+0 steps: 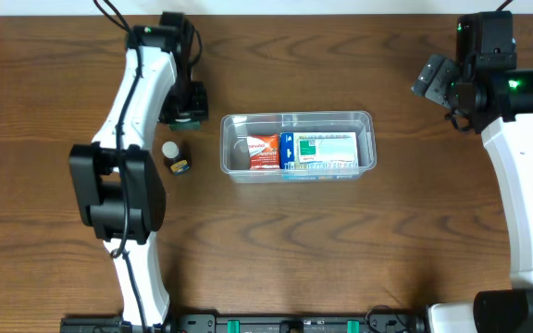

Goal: Pack container
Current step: 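Grasp the Zam-Buk tin with the left gripper and lift it, then lower the Zam-Buk tin into the container beside the red box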

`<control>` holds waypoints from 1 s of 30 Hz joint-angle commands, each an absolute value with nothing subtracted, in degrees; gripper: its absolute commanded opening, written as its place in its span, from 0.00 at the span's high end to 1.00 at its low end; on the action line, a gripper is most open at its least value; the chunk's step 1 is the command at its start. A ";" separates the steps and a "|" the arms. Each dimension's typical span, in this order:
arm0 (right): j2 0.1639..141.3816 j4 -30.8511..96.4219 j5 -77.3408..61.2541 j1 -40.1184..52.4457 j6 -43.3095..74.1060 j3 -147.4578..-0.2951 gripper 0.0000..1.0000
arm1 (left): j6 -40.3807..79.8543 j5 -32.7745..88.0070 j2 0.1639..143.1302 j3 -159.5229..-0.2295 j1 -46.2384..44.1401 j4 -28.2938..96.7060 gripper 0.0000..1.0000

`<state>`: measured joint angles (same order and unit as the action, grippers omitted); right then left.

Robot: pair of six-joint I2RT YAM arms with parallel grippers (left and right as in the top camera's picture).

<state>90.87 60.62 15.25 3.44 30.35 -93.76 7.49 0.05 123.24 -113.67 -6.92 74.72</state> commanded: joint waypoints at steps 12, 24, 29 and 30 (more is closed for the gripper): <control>90.65 60.69 16.08 3.18 29.69 -93.97 0.01 | 8.78 1.28 115.96 -116.92 -21.12 84.44 0.33; 90.65 60.69 16.08 3.18 29.69 -93.97 0.01 | 16.91 1.13 115.94 -112.33 -33.32 80.62 0.34; 90.65 60.69 16.08 3.18 29.69 -93.97 0.01 | 21.96 0.80 115.94 -106.94 -35.38 75.26 0.33; 90.65 60.69 16.08 3.18 29.69 -93.97 0.01 | 23.09 0.80 115.94 -105.49 -35.44 73.97 0.34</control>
<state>90.87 60.60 15.25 3.44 30.35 -93.76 18.11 1.30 117.23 -108.44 -35.35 75.48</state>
